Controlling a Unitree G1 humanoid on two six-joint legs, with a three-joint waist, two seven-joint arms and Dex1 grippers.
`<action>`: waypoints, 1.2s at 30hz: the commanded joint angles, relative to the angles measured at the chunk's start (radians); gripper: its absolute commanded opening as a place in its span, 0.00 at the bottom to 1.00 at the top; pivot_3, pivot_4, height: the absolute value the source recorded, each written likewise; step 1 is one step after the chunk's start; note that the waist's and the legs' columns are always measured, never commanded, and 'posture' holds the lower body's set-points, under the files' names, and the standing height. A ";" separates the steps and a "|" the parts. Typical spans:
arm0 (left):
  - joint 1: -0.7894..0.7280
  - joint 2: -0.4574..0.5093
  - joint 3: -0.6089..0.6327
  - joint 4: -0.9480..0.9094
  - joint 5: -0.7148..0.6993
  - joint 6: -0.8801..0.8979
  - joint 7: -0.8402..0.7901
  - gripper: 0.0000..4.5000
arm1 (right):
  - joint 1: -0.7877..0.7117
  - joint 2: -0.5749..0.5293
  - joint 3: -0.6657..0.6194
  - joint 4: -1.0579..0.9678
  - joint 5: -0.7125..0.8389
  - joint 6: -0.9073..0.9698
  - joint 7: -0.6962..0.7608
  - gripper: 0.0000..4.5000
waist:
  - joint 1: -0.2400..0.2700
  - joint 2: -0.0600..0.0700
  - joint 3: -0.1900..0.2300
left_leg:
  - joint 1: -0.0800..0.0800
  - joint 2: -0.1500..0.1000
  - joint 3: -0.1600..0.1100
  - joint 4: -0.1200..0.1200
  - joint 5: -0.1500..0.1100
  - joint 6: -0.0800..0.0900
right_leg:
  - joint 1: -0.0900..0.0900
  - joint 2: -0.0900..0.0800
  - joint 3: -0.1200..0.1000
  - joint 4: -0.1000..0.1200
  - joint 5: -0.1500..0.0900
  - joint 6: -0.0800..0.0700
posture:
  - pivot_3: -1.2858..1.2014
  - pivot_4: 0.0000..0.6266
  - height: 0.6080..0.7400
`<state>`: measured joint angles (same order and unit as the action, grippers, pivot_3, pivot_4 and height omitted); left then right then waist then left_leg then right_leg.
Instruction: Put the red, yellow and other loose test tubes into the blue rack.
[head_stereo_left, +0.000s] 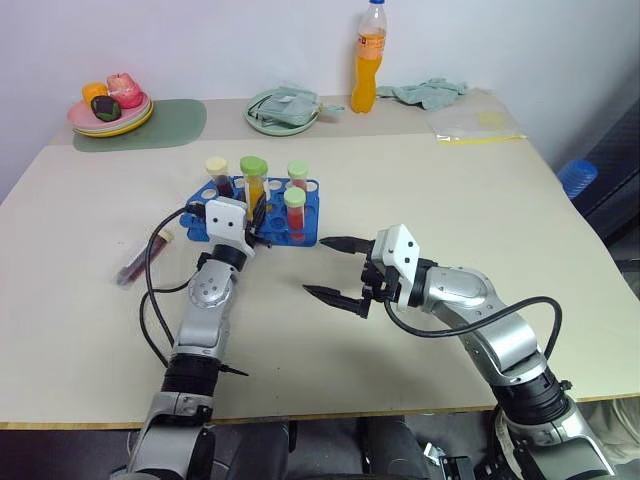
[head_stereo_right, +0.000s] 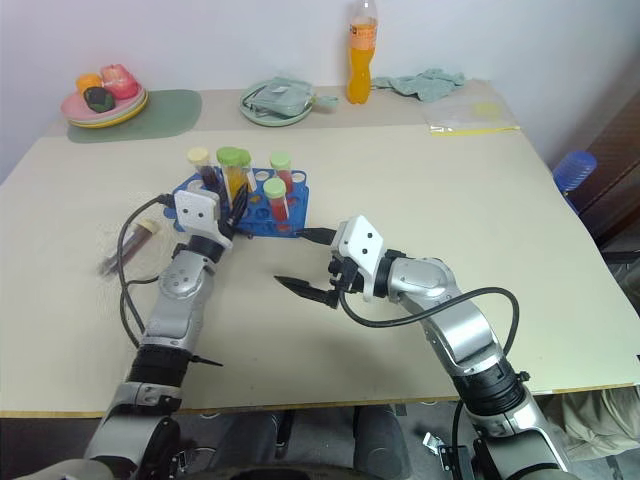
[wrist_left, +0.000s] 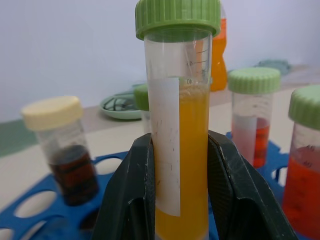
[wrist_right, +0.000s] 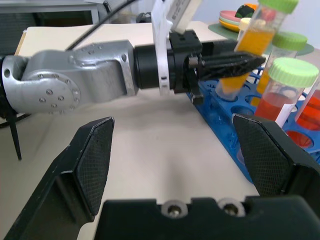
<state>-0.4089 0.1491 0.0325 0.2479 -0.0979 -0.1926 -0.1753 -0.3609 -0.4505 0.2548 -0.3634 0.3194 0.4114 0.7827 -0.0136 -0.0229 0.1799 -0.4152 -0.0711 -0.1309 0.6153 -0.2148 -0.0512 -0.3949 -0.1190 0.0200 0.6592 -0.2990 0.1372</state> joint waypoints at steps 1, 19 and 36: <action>-0.017 -0.009 0.016 0.013 -0.020 -0.034 -0.018 0.18 | 0.007 0.000 -0.023 -0.052 0.011 0.003 -0.009 0.93 | 0.000 0.000 0.000 | 0.000 0.000 0.000 0.000 0.000 0.000 | 0.000 0.000 0.000 0.000 0.000 0.000 | 0.52 0.24 1.00; 0.061 0.048 0.129 -0.247 -0.101 0.041 0.001 0.84 | 0.010 -0.005 -0.022 -0.065 0.010 0.008 -0.009 0.93 | -0.001 0.000 0.000 | 0.000 0.000 -0.001 0.000 0.000 0.000 | 0.000 0.000 0.000 0.000 0.000 0.000 | 0.52 0.24 1.00; 0.043 0.695 0.325 -0.246 -0.453 0.885 -0.229 0.99 | -0.017 0.024 -0.005 -0.017 0.014 -0.008 0.029 0.93 | -0.006 0.000 0.000 | 0.002 0.001 -0.002 -0.001 0.000 0.000 | 0.001 0.001 0.000 0.002 0.000 0.000 | 0.52 0.24 1.00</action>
<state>-0.3420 0.8023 0.3946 -0.0264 -0.5917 0.6213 -0.3857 -0.3623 -0.4377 0.2508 -0.3663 0.3285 0.4257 0.8095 -0.0193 -0.0228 0.1799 -0.4131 -0.0705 -0.1333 0.6144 -0.2148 -0.0512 -0.3946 -0.1179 0.0202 0.6617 -0.2995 0.1370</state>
